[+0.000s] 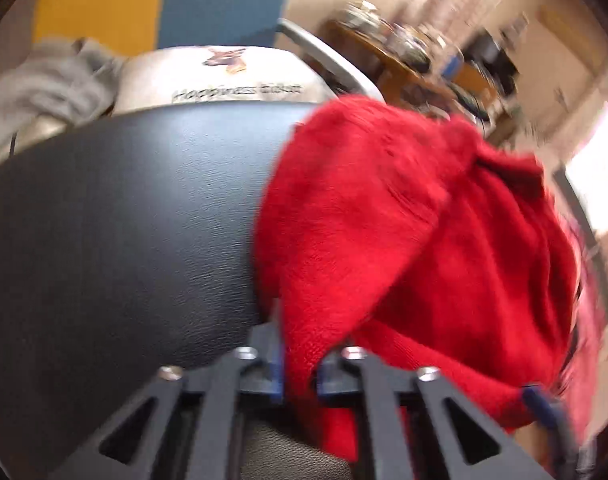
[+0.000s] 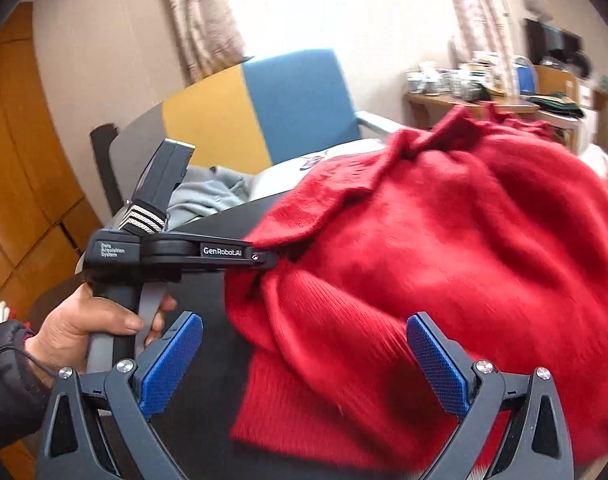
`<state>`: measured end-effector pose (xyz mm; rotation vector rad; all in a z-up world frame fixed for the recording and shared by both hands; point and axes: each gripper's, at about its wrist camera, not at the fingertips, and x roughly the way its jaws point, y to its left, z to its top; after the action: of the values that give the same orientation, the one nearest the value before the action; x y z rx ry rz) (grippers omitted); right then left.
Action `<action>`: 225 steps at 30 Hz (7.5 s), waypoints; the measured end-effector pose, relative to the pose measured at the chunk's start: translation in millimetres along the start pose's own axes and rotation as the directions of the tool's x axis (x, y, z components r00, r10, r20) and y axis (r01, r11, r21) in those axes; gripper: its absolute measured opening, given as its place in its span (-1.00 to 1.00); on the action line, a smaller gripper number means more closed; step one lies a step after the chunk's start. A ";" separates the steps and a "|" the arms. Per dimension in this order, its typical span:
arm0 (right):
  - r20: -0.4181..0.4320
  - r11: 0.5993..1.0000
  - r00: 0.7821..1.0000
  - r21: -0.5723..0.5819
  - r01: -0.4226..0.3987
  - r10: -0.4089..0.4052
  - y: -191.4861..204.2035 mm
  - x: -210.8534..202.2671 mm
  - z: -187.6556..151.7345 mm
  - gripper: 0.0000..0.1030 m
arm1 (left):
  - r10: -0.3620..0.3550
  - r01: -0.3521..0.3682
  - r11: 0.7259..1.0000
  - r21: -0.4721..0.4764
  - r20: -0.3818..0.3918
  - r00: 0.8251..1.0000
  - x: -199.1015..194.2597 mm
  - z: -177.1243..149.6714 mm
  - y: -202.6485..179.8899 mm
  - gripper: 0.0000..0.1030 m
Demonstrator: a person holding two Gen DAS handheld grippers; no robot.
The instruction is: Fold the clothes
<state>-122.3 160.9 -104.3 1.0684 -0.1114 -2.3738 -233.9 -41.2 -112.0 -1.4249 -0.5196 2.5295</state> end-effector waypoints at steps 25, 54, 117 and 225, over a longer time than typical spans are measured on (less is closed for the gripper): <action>-0.320 0.917 0.876 -0.046 -0.396 0.362 203.2 13.2 -97.4 1.00 | 0.005 0.057 0.981 -0.187 0.312 0.950 -293.8 -162.0 159.9 -0.85; -0.310 0.973 0.943 -0.154 -0.172 0.117 100.8 59.7 -24.3 1.00 | -0.056 0.106 0.943 -0.314 0.163 0.985 -159.0 -142.7 150.0 -0.84; -0.440 0.903 0.866 -0.228 -0.364 0.238 153.4 -26.4 -98.8 1.00 | 0.118 -0.062 0.956 -0.288 0.179 0.977 -332.4 -305.4 221.4 -0.49; -0.244 0.928 0.970 -0.356 -0.107 0.019 227.1 292.4 174.3 1.00 | 0.250 -0.176 0.942 -0.284 0.249 0.936 -185.3 0.1 332.7 -0.58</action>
<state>-308.9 -203.0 -117.8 1.1292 0.3660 -2.0789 -136.2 -408.9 -96.3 -1.2626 -0.8080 2.9576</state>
